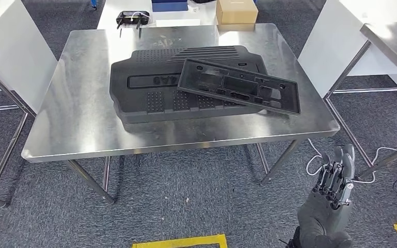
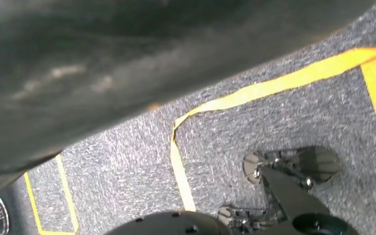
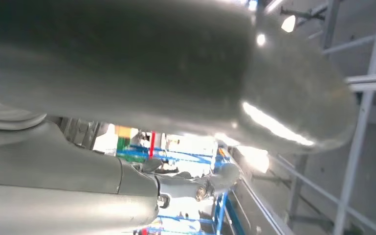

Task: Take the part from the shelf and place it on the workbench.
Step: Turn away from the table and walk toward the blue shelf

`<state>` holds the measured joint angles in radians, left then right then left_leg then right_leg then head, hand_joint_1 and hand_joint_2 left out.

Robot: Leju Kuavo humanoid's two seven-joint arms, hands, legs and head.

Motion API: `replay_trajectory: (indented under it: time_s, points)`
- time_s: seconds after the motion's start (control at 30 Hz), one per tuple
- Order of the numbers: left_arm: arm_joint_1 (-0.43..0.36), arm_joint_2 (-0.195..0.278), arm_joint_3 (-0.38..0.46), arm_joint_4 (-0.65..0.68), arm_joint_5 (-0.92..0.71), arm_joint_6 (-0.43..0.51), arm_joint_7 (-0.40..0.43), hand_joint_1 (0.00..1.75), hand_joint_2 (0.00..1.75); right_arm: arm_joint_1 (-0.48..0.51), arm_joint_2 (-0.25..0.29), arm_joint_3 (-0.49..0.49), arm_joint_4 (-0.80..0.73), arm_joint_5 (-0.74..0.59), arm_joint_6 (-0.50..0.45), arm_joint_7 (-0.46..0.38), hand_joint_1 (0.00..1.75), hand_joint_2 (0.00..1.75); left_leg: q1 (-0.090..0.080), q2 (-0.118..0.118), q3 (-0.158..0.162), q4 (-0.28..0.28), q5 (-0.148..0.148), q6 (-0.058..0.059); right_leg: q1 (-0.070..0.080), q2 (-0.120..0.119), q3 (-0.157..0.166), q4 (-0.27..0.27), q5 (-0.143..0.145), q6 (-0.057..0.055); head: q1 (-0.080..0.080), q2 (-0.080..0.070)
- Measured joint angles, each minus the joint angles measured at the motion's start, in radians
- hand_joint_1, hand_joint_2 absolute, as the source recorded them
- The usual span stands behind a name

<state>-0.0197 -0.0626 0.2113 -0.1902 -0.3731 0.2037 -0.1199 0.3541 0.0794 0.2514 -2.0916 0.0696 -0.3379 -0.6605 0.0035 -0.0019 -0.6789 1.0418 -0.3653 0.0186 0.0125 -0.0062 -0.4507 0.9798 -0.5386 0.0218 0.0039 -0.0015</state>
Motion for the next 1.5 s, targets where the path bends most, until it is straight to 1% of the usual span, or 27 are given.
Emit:
replay_trajectory:
  time_s: [0.03, 0.07, 0.1, 0.17, 0.2, 0.23, 0.3, 0.4, 0.47, 0.53, 0.63, 0.7, 0.77, 0.83, 0.9, 0.93, 1.0, 1.07, 1.1, 1.17, 1.2, 1.27, 1.33, 1.37, 1.4, 1.43, 1.5]
  points:
    - [0.001, 0.000, 0.000, 0.000, 0.000, 0.000, 0.000, 0.00, 0.00, 0.000, 0.001, 0.000, 0.000, -0.002, 0.000, 0.000, 0.00, 0.00, 0.001, 0.000, -0.003, -0.002, 0.002, -0.007, -0.004, 0.000, -0.008, -0.005, 0.012, -0.005, 0.001, 0.000]
    - [0.001, 0.001, 0.000, 0.000, 0.000, 0.000, 0.000, 0.00, 0.00, 0.000, 0.002, -0.001, 0.000, -0.003, 0.001, 0.000, 0.00, 0.00, 0.002, 0.000, -0.007, 0.005, -0.015, -0.012, -0.008, -0.001, -0.016, -0.009, 0.025, -0.012, 0.001, 0.000]
    - [0.002, 0.001, 0.000, 0.001, 0.000, 0.000, 0.000, 0.00, 0.00, 0.000, 0.003, -0.001, 0.000, -0.004, 0.001, 0.001, 0.00, 0.00, 0.002, -0.001, -0.014, 0.028, -0.051, -0.017, -0.013, -0.001, -0.025, -0.014, 0.039, -0.019, -0.001, 0.000]
    - [0.003, 0.001, 0.000, 0.001, -0.001, 0.000, 0.000, 0.00, 0.00, 0.001, 0.006, -0.001, 0.002, -0.006, 0.004, 0.001, 0.00, 0.00, 0.006, -0.002, -0.032, 0.134, -0.162, -0.027, -0.018, -0.002, -0.048, -0.015, 0.062, -0.028, -0.004, 0.000]
    - [0.003, 0.001, 0.000, 0.001, -0.001, 0.000, 0.000, 0.00, 0.00, 0.001, 0.007, -0.001, 0.003, -0.008, 0.006, 0.002, 0.00, 0.00, 0.009, -0.002, -0.039, 0.192, -0.200, -0.032, -0.018, -0.003, -0.058, -0.014, 0.072, -0.029, -0.005, 0.000]
    - [0.003, 0.001, 0.000, 0.001, -0.001, 0.000, 0.000, 0.00, 0.00, 0.002, 0.008, -0.002, 0.004, -0.010, 0.008, 0.002, 0.00, 0.00, 0.011, -0.002, -0.042, 0.242, -0.218, -0.036, -0.018, -0.004, -0.068, -0.013, 0.080, -0.027, -0.004, 0.000]
    - [0.002, 0.001, 0.000, 0.001, -0.002, 0.000, 0.000, 0.00, 0.00, 0.002, 0.008, -0.002, 0.007, -0.016, 0.012, 0.003, 0.00, 0.00, 0.016, -0.001, -0.028, 0.277, -0.198, -0.043, -0.020, -0.005, -0.083, -0.010, 0.094, -0.021, -0.005, 0.000]
    - [0.002, 0.002, 0.001, 0.000, -0.002, 0.001, 0.000, 0.00, 0.00, 0.002, 0.008, -0.005, 0.009, -0.020, 0.016, 0.003, 0.00, 0.00, 0.026, -0.001, 0.057, 0.197, -0.134, -0.053, -0.027, -0.006, -0.109, 0.005, 0.109, -0.008, -0.005, 0.000]
    - [0.000, 0.000, 0.001, 0.000, -0.003, 0.001, 0.000, 0.00, 0.00, 0.002, 0.008, -0.008, 0.009, -0.021, 0.016, 0.003, 0.00, 0.00, 0.029, -0.002, 0.134, 0.088, -0.143, -0.063, -0.027, -0.007, -0.131, 0.026, 0.113, 0.000, -0.007, 0.000]
    - [-0.002, -0.002, 0.001, 0.000, -0.003, 0.001, 0.000, 0.00, 0.00, 0.001, 0.009, -0.010, 0.009, -0.021, 0.017, 0.003, 0.00, 0.00, 0.027, -0.005, 0.169, 0.024, -0.170, -0.060, -0.022, -0.008, -0.148, 0.044, 0.118, 0.008, -0.006, 0.000]
    - [-0.001, -0.003, 0.001, 0.000, -0.003, 0.001, 0.000, 0.00, 0.00, 0.002, 0.010, -0.012, 0.009, -0.021, 0.018, 0.003, 0.00, 0.00, 0.020, -0.006, 0.153, 0.016, -0.163, -0.030, -0.024, -0.008, -0.160, 0.046, 0.135, 0.026, -0.003, 0.000]
    - [-0.002, -0.002, 0.002, 0.000, -0.003, 0.002, 0.000, 0.00, 0.00, 0.002, 0.010, -0.016, 0.009, -0.021, 0.019, 0.003, 0.00, 0.00, 0.018, -0.001, 0.130, 0.013, -0.145, -0.005, -0.027, -0.005, -0.178, 0.062, 0.119, 0.029, -0.002, 0.000]
    - [-0.002, -0.002, 0.002, 0.000, -0.003, 0.002, 0.000, 0.00, 0.00, 0.002, 0.010, -0.019, 0.009, -0.023, 0.020, 0.004, 0.00, 0.00, 0.017, 0.001, 0.103, 0.012, -0.125, 0.012, -0.028, -0.001, -0.209, 0.131, 0.051, 0.019, 0.001, 0.000]
    - [-0.002, -0.001, 0.004, -0.001, -0.003, 0.002, 0.000, 0.00, 0.00, 0.002, 0.011, -0.023, 0.011, -0.032, 0.024, 0.006, 0.00, 0.00, 0.015, 0.002, 0.073, 0.012, -0.103, 0.016, -0.028, 0.001, -0.238, 0.248, -0.024, 0.012, 0.003, 0.000]
    - [-0.002, -0.001, 0.006, -0.001, -0.003, 0.003, 0.000, 0.00, 0.00, 0.002, 0.011, -0.028, 0.015, -0.043, 0.029, 0.009, 0.00, 0.00, 0.014, 0.003, 0.043, 0.013, -0.079, 0.014, -0.027, 0.001, -0.234, 0.318, -0.042, 0.021, 0.003, 0.000]
    - [-0.001, -0.001, 0.007, -0.001, -0.003, 0.003, 0.000, 0.00, 0.00, 0.002, 0.012, -0.032, 0.017, -0.048, 0.031, 0.012, 0.00, 0.00, 0.013, 0.004, 0.030, 0.014, -0.067, 0.013, -0.027, 0.002, -0.207, 0.306, -0.026, 0.030, 0.003, 0.000]
    - [-0.002, -0.002, 0.008, -0.001, -0.003, 0.003, 0.000, 0.00, 0.00, 0.001, 0.014, -0.042, 0.020, -0.057, 0.032, 0.020, 0.00, 0.00, 0.013, 0.003, 0.010, 0.014, -0.044, 0.007, -0.024, 0.002, -0.106, 0.186, 0.006, 0.036, 0.003, 0.000]
    - [-0.002, -0.003, 0.008, -0.001, -0.003, 0.004, -0.001, 0.00, 0.00, 0.001, 0.018, -0.054, 0.025, -0.067, 0.033, 0.036, 0.00, 0.00, 0.013, 0.002, -0.002, 0.012, -0.023, -0.005, -0.017, 0.002, -0.012, 0.049, -0.001, 0.024, 0.002, 0.000]
    - [-0.002, -0.004, 0.009, -0.001, -0.003, 0.005, -0.002, 0.00, 0.00, 0.001, 0.021, -0.061, 0.029, -0.072, 0.035, 0.046, 0.00, 0.00, 0.014, 0.003, -0.004, 0.009, -0.012, -0.012, -0.013, 0.002, 0.005, 0.014, -0.011, 0.016, 0.003, 0.000]
    - [-0.001, -0.005, 0.010, 0.000, -0.005, 0.006, -0.003, 0.00, 0.00, 0.002, 0.027, -0.077, 0.040, -0.085, 0.040, 0.067, 0.00, 0.00, 0.017, 0.004, -0.004, -0.003, 0.007, -0.027, -0.011, 0.002, -0.003, 0.000, -0.001, 0.004, 0.006, 0.000]
    - [0.000, -0.005, 0.010, 0.000, -0.006, 0.006, -0.003, 0.00, 0.00, 0.002, 0.032, -0.087, 0.048, -0.092, 0.044, 0.079, 0.00, 0.00, 0.018, 0.003, -0.007, -0.002, 0.003, -0.033, -0.014, 0.002, -0.009, -0.004, 0.009, -0.002, 0.007, 0.000]
    - [0.003, -0.005, 0.013, 0.000, -0.010, 0.006, -0.003, 0.00, 0.00, 0.003, 0.044, -0.109, 0.069, -0.101, 0.051, 0.106, 0.00, 0.00, 0.019, 0.002, -0.023, 0.049, -0.059, -0.039, -0.022, 0.001, -0.023, -0.010, 0.032, -0.018, 0.003, 0.000]
    - [0.005, -0.006, 0.016, 0.000, -0.014, 0.006, -0.004, 0.00, 0.00, 0.004, 0.056, -0.133, 0.096, -0.105, 0.061, 0.133, 0.00, 0.00, 0.019, 0.000, -0.049, 0.168, -0.153, -0.044, -0.020, -0.001, -0.039, -0.009, 0.048, -0.027, -0.001, 0.000]
    - [0.006, -0.006, 0.017, 0.000, -0.016, 0.006, -0.004, 0.00, 0.00, 0.005, 0.063, -0.148, 0.114, -0.108, 0.070, 0.150, 0.00, 0.00, 0.019, 0.000, -0.056, 0.221, -0.177, -0.046, -0.018, -0.003, -0.047, -0.008, 0.054, -0.028, -0.001, 0.000]
    - [0.007, -0.006, 0.019, 0.000, -0.019, 0.007, -0.005, 0.00, 0.00, 0.004, 0.070, -0.166, 0.135, -0.111, 0.081, 0.168, 0.00, 0.00, 0.019, 0.000, -0.049, 0.249, -0.181, -0.048, -0.017, -0.004, -0.055, -0.007, 0.061, -0.027, -0.002, 0.000]
    - [0.007, -0.005, 0.021, 0.000, -0.021, 0.007, -0.006, 0.00, 0.00, 0.004, 0.080, -0.188, 0.159, -0.114, 0.095, 0.188, 0.00, 0.00, 0.019, 0.000, -0.023, 0.236, -0.167, -0.049, -0.016, -0.004, -0.062, -0.004, 0.066, -0.025, -0.002, 0.000]
    - [0.006, -0.005, 0.025, 0.000, -0.029, 0.010, -0.007, 0.00, 0.00, -0.001, 0.100, -0.239, 0.216, -0.119, 0.124, 0.225, 0.00, 0.00, 0.020, 0.000, 0.073, 0.116, -0.137, -0.048, -0.017, -0.005, -0.072, 0.008, 0.072, -0.020, -0.002, 0.000]
